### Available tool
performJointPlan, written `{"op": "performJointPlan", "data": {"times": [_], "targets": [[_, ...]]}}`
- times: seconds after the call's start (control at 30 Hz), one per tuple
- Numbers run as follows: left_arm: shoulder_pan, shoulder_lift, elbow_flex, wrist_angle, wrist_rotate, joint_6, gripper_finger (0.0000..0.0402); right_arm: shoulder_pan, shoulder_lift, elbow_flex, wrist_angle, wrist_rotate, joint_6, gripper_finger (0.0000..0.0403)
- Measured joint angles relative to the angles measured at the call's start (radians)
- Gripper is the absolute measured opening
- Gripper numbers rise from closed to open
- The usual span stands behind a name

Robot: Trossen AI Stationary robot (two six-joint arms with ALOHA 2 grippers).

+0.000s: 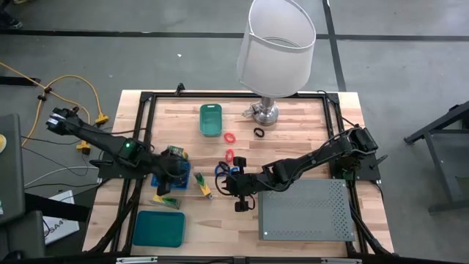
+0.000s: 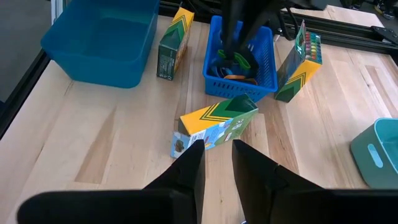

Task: Pick & Place Office Desk Supplies
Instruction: Put the pack of crayons into the bottom blue bin

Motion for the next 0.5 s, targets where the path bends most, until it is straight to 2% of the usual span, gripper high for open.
{"op": "performJointPlan", "data": {"times": [0.5], "targets": [[0.245, -0.057, 0.002, 0.122, -0.002, 0.281, 0.0083, 0.0, 0.0, 0.0, 0.003, 0.0, 0.0, 0.0069]]}}
